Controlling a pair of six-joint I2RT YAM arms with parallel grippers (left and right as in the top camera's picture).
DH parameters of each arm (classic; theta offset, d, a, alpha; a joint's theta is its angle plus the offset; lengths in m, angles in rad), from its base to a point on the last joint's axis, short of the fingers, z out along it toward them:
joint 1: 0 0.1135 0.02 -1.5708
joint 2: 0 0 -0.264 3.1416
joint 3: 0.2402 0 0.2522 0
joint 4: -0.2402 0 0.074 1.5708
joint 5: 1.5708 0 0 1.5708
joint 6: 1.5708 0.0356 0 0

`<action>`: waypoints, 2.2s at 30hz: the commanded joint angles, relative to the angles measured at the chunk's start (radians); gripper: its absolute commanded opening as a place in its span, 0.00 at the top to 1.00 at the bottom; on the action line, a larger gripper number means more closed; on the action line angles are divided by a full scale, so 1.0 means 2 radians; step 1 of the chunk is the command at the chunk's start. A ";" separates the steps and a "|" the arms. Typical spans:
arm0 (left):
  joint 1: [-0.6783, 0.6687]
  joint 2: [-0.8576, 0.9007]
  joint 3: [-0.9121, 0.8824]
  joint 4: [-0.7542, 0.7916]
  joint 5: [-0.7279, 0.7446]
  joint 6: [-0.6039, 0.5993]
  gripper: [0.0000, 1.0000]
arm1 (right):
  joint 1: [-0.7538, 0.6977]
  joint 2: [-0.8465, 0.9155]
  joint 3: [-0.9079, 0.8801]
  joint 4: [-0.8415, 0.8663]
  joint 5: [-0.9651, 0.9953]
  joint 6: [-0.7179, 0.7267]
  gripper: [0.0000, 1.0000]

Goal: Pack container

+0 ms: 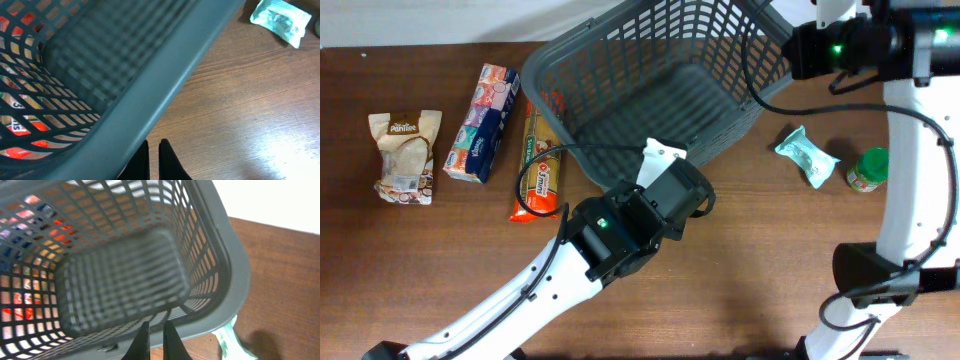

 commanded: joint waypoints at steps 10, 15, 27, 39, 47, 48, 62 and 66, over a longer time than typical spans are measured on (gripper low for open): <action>0.000 0.005 0.010 -0.002 -0.022 -0.009 0.98 | 0.008 0.035 -0.005 -0.007 0.017 -0.013 0.96; 0.000 0.013 0.010 -0.002 -0.022 -0.012 0.98 | 0.010 0.053 -0.024 -0.003 0.013 -0.021 0.96; 0.000 0.013 0.010 -0.002 -0.017 -0.030 0.98 | 0.010 0.075 -0.031 0.004 0.011 -0.026 0.96; 0.040 0.013 0.010 -0.004 -0.020 -0.029 0.98 | 0.010 0.079 -0.031 -0.007 0.012 -0.026 0.96; 0.066 0.013 0.010 -0.004 -0.020 -0.023 0.98 | 0.010 0.079 -0.031 -0.015 0.013 -0.026 0.96; 0.066 0.013 0.010 -0.003 -0.020 -0.021 0.98 | 0.010 0.079 -0.031 -0.016 0.014 -0.026 0.96; 0.102 0.014 0.010 0.000 -0.023 0.002 0.98 | 0.010 0.074 -0.031 -0.038 0.016 -0.020 0.96; 0.121 0.014 0.010 0.002 -0.022 0.011 0.98 | 0.010 0.060 -0.031 -0.040 0.031 -0.013 0.96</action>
